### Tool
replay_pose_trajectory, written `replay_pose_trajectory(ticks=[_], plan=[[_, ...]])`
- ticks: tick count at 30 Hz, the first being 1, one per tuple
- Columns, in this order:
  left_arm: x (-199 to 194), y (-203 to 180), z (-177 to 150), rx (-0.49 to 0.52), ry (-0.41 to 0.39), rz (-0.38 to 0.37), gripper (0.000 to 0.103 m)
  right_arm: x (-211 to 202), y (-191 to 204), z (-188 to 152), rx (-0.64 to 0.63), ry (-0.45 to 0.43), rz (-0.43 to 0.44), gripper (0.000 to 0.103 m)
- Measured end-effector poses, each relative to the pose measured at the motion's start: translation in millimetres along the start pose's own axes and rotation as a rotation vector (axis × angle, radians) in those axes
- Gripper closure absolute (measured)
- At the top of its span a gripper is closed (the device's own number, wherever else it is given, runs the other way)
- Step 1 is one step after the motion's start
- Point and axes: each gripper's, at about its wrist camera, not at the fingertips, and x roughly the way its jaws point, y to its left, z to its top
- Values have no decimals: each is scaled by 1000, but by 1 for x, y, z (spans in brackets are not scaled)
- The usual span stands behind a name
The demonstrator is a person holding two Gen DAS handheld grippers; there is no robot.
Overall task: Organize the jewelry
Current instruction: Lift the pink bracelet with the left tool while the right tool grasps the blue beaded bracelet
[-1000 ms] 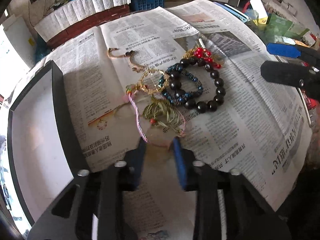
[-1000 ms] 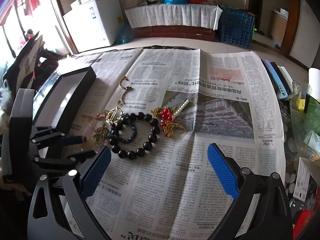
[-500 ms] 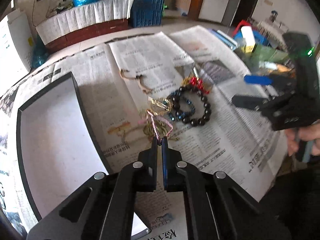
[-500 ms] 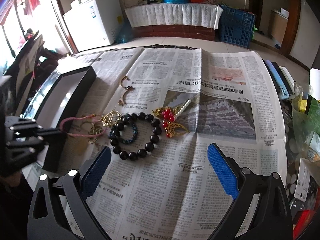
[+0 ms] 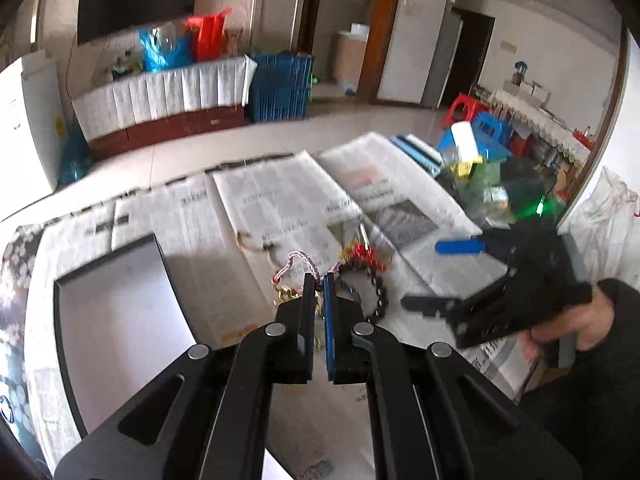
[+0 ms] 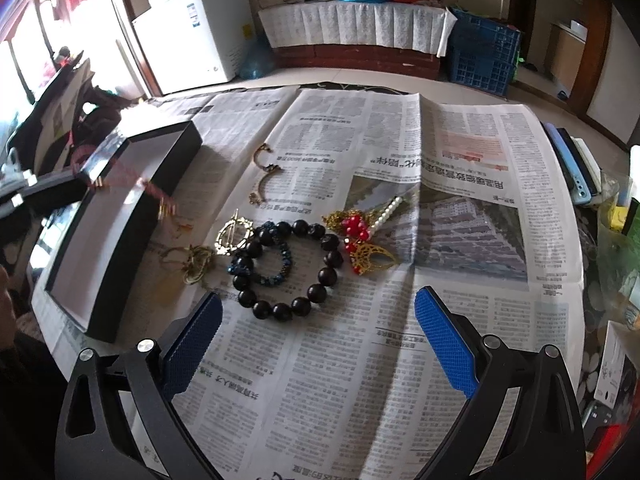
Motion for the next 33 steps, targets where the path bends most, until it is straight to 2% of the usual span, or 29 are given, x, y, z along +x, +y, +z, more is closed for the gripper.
replay_pose_trajectory(ticks=[3, 8, 12, 13, 23, 24, 26, 27, 28, 33], plan=[[-2, 1, 4, -3, -15, 1, 99, 6, 7, -2, -31, -1, 17, 5], [-3, 5, 4, -9, -11, 6, 99, 20, 29, -4, -149, -5, 28, 13], [-2, 8, 2, -20, 0, 9, 99, 31, 44, -4, -208, 13, 38, 40], [-2, 9, 1, -22, 2, 10, 99, 33, 47, -3, -216, 18, 42, 43], [-1, 13, 0, -36, 17, 9, 99, 63, 57, 3, -263, 58, 47, 44], [0, 14, -1, -38, 20, 11, 99, 64, 58, 3, -274, 49, 38, 48], [0, 15, -1, -40, 23, 11, 99, 63, 57, 6, -278, 35, 32, 65], [0, 16, -1, -41, 25, 12, 99, 62, 56, 7, -270, 37, 42, 82], [0, 16, -2, -42, 26, 12, 99, 61, 55, 8, -262, 44, 50, 88], [1, 16, -1, -44, 30, 14, 99, 56, 55, 5, -279, 41, 54, 89]])
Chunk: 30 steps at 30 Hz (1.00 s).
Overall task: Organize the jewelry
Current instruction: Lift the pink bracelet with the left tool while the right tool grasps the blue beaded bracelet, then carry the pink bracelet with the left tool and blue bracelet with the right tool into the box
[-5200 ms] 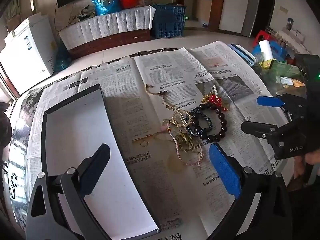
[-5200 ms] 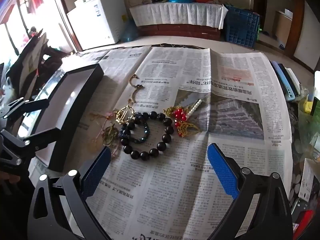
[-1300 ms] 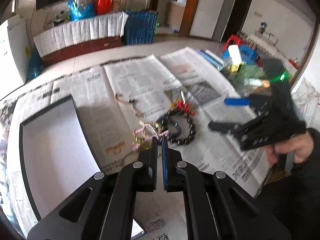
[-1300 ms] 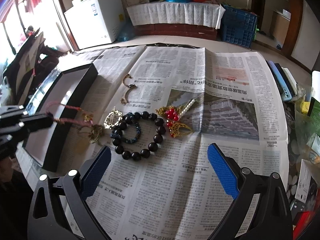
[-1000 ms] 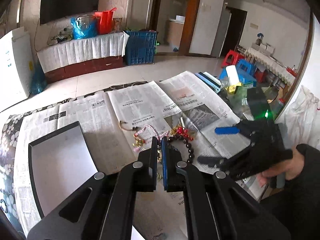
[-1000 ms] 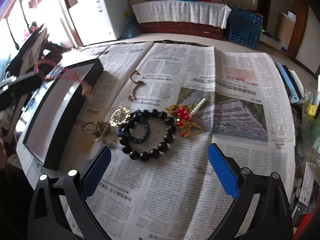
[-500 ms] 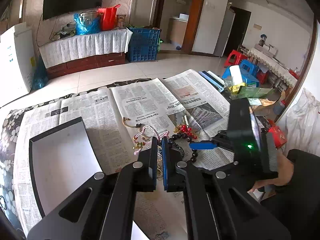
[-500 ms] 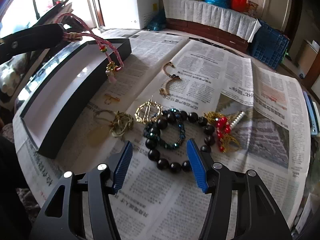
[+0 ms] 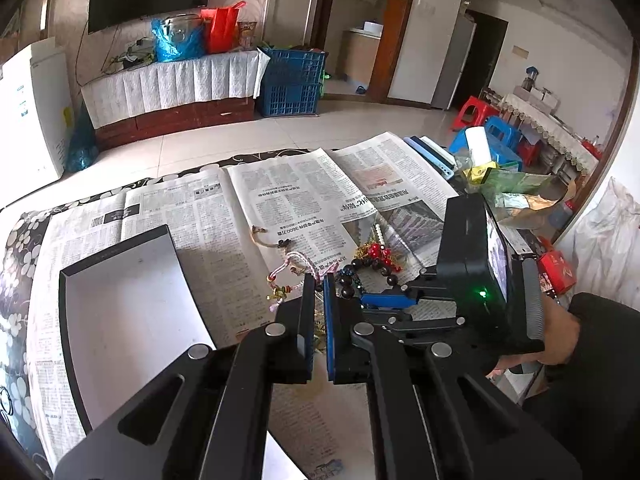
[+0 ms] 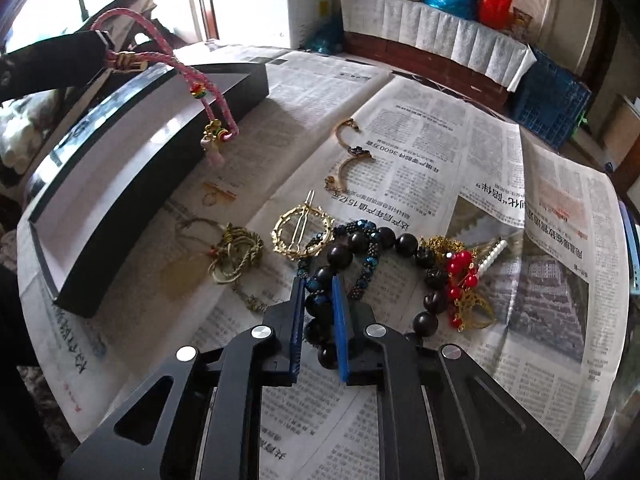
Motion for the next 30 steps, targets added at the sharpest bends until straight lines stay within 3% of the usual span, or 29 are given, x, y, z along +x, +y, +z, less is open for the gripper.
replay_pose_trajectory(ticks=[8, 15, 21, 24, 30], plan=[[1, 1, 1, -4, -1, -2, 99, -40, -18, 9, 103, -109, 56, 89], [0, 2, 1, -5, -2, -1, 99, -40, -26, 5, 157, -97, 97, 89], [0, 2, 1, -3, -2, 0, 99, -50, -50, 3, 319, -146, 239, 89], [0, 2, 1, -6, -2, 1, 99, -41, -48, 1, 319, -90, 250, 89], [0, 4, 0, -9, -1, 5, 99, -11, -17, -10, 169, 53, 186, 89]])
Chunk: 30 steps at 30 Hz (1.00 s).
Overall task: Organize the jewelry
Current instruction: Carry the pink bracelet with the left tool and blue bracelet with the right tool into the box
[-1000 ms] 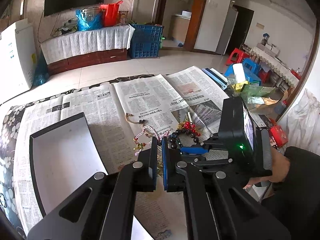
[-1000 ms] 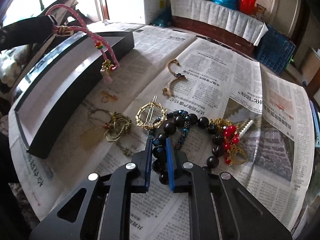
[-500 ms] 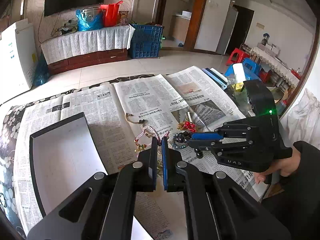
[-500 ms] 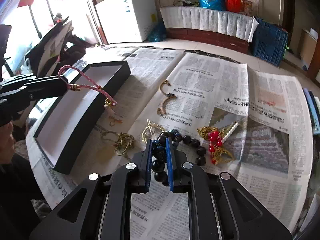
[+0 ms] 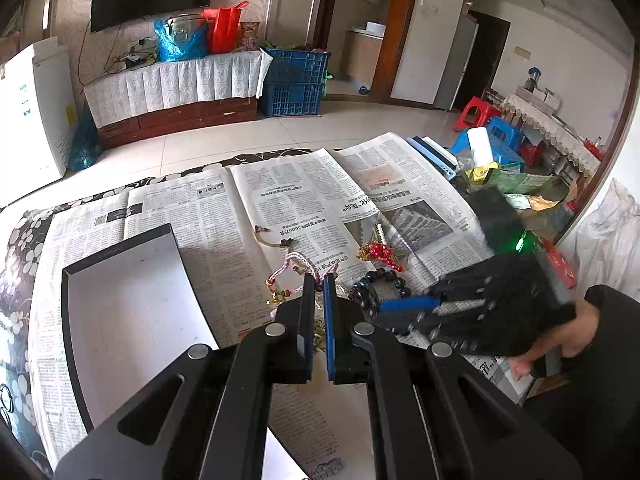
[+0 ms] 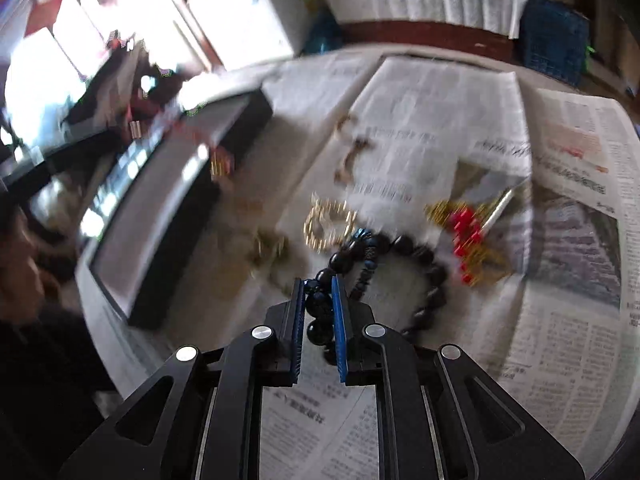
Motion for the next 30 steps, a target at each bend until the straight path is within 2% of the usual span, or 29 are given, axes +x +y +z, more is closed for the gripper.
replay_pose_trajectory(ticks=[3, 8, 10, 12, 18, 25, 30], plan=[[1, 0, 0, -3, 4, 0, 99, 8, 3, -5, -26, 30, -21, 88], [1, 2, -2, -6, 11, 4, 99, 5, 7, -6, -50, 8, -33, 89], [1, 1, -2, -7, 11, 3, 99, 1, 9, -4, -52, -10, -25, 95], [1, 2, -2, -6, 12, 4, 99, -4, 9, -1, -44, -26, -10, 95], [2, 1, -1, -6, 12, 5, 99, -22, -1, 6, 11, -102, 8, 96], [1, 3, -1, -6, 9, 1, 99, -62, -5, 22, 74, -260, 61, 96], [-7, 3, 1, -3, -9, -9, 99, -79, 1, 28, 74, -316, 69, 96]])
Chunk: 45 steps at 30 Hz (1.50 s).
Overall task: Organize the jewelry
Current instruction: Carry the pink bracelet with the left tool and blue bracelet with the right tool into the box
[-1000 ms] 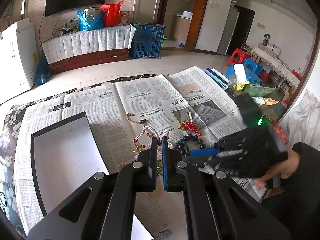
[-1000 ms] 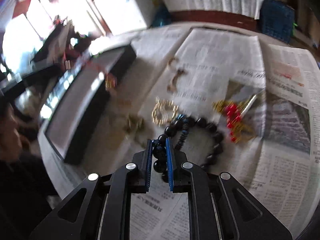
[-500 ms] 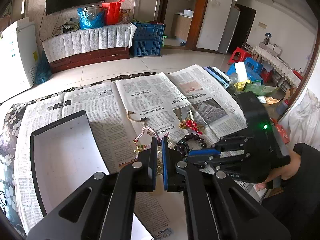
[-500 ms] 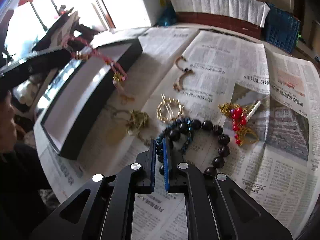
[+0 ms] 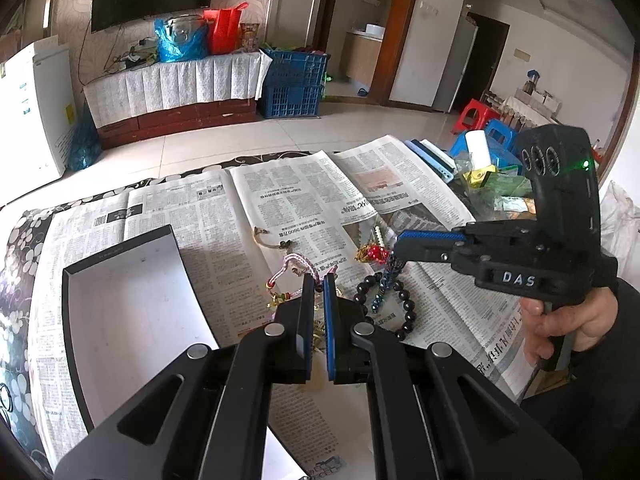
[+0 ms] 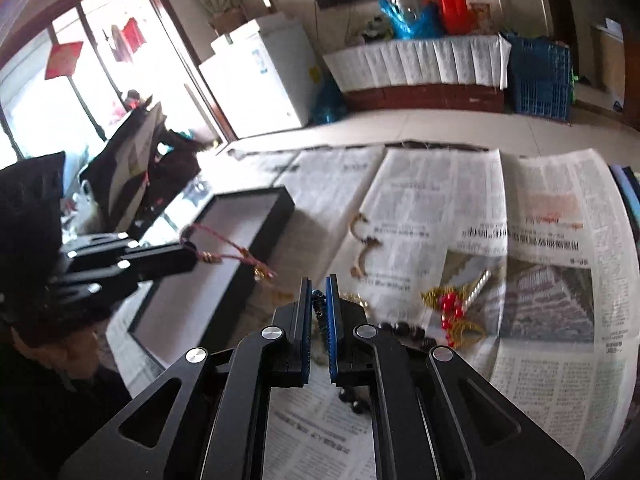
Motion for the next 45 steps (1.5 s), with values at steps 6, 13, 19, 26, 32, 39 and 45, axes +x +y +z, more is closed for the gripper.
replay_pose_trajectory(ticks=[6, 13, 19, 26, 32, 39, 45], plan=[[-5, 0, 0, 0, -11, -2, 99, -6, 9, 6, -17, -26, 4, 96], [-5, 2, -1, -2, -9, 5, 99, -8, 14, 6, -26, -32, 2, 96], [-8, 6, -3, -4, -12, 13, 99, -8, 19, 7, -37, -33, 5, 96], [-16, 20, -5, -21, -22, 45, 99, -1, 39, 14, -70, -32, 20, 96], [-28, 42, -12, -53, -32, 84, 99, 11, 63, 19, -106, -23, 49, 96], [-39, 69, -23, -86, -28, 135, 99, 26, 93, 25, -145, -14, 85, 96], [-43, 91, -34, -115, 0, 175, 99, 46, 118, 28, -170, 9, 123, 96]])
